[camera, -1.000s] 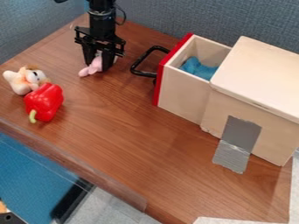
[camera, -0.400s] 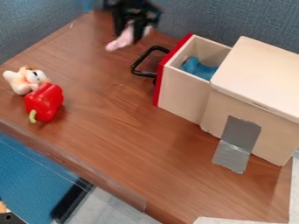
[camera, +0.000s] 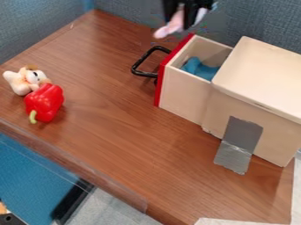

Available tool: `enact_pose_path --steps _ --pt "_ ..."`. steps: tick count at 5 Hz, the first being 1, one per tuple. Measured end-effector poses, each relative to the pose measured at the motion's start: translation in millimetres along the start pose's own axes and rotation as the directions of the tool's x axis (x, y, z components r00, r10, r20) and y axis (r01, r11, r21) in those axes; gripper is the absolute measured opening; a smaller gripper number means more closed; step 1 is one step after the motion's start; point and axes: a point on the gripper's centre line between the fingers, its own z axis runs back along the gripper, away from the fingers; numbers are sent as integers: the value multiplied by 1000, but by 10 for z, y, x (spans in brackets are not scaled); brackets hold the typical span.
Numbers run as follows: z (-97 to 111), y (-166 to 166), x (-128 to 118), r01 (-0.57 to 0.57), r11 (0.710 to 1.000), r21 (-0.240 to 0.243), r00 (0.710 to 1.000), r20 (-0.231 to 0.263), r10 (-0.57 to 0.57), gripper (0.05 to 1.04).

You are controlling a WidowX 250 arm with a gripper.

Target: Put the white doll to the top of the drawer

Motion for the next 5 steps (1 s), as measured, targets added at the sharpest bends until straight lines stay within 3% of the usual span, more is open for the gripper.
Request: enact_pose_path --steps 1,2,3,4,5 --pt "-77 -609 65 121 993 -5 993 -9 -121 409" --pt "-97 -1046 12 214 976 27 977 -13 -213 409" --pt "-134 -1214 -41 253 967 43 968 -20 -252 409" --pt "-169 -1179 -70 245 968 52 969 -36 -244 469" --pt "-235 -1086 -101 188 982 3 981 -50 -187 778"
